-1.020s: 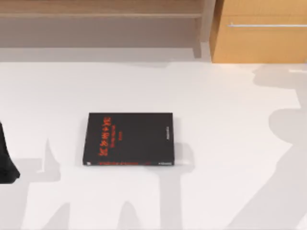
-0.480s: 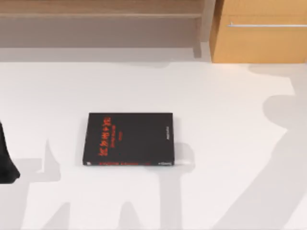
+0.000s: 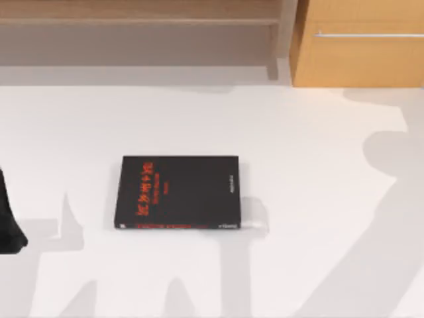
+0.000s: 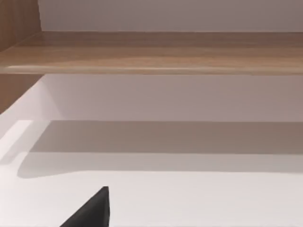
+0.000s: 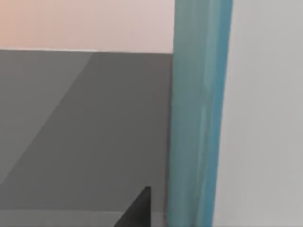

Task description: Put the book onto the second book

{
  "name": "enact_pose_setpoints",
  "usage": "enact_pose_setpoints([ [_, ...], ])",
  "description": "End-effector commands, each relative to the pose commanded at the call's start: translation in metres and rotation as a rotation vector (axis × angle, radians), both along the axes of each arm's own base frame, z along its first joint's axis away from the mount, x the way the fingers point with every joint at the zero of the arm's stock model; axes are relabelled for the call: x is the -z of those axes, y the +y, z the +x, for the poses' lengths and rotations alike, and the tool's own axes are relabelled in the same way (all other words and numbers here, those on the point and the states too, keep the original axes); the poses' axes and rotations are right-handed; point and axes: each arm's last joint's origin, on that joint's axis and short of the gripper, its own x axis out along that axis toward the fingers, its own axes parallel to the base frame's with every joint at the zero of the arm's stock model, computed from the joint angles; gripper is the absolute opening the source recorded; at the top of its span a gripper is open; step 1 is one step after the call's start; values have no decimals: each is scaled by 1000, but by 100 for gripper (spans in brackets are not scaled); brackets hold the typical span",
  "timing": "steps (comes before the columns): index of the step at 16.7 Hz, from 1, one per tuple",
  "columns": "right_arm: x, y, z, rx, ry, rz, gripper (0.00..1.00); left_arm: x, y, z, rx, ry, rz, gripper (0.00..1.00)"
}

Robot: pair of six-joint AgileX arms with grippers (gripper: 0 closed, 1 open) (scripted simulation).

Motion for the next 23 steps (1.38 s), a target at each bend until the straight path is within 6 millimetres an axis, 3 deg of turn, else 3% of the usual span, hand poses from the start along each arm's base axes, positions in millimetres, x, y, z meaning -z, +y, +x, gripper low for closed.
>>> enact_pose_setpoints([
  [7,0,0,0,0,0,0,2,0,0,0,0,0,0,100],
  [23,-12,1,-11,-1,-2,0,0,0,0,0,0,0,0,100],
])
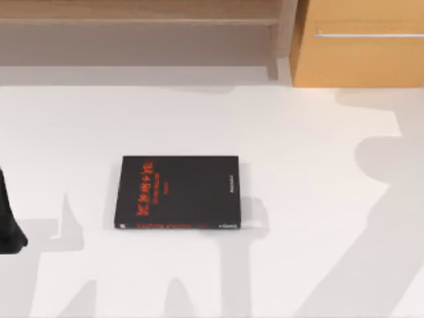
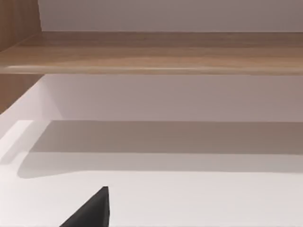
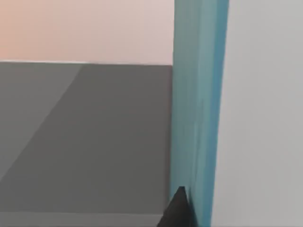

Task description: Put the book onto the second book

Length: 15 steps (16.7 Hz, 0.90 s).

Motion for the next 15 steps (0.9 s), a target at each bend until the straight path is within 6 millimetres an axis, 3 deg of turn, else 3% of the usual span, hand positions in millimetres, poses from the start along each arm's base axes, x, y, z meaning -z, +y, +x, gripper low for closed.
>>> enact_pose_setpoints([
  [7,-7,2,-3,19,-1,19,0,0,0,0,0,0,0,100],
  [11,-47,26,-24,117,-6,141,0,0,0,0,0,0,0,100],
  [15,-92,75,-58,247,-13,367,0,0,0,0,0,0,0,100],
])
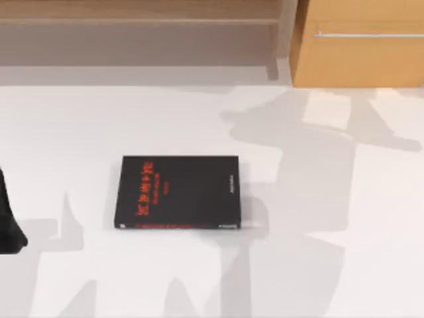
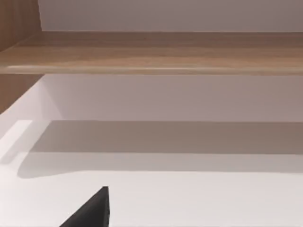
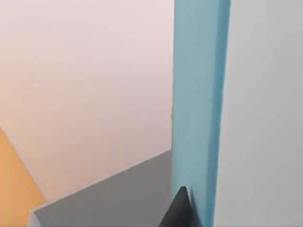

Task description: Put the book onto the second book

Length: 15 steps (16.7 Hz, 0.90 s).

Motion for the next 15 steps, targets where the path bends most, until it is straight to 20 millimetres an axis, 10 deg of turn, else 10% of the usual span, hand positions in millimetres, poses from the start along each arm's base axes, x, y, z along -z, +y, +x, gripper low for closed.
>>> enact_pose_setpoints([
  [8,-24,139,-64,182,-27,593,0,0,0,0,0,0,0,100],
  [15,48,308,-80,198,107,995,0,0,0,0,0,0,0,100],
])
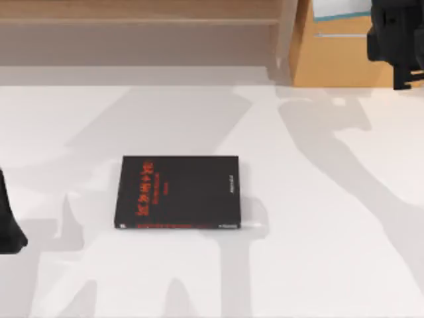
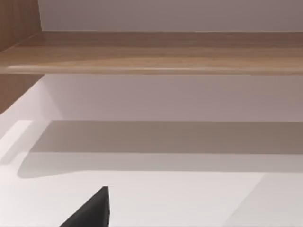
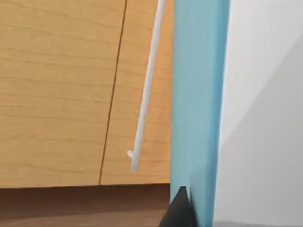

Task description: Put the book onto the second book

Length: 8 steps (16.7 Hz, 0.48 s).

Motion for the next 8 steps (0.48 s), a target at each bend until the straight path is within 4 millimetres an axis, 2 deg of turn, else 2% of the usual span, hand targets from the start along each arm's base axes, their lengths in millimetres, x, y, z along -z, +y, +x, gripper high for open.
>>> enact_pose_setpoints([
  [2,32,53,-12,-15,30,70,0,0,0,0,0,0,0,100],
  [5,84,126,-42,-39,60,147,0,0,0,0,0,0,0,100],
  [8,135,181,-77,-63,74,200,0,0,0,0,0,0,0,100],
])
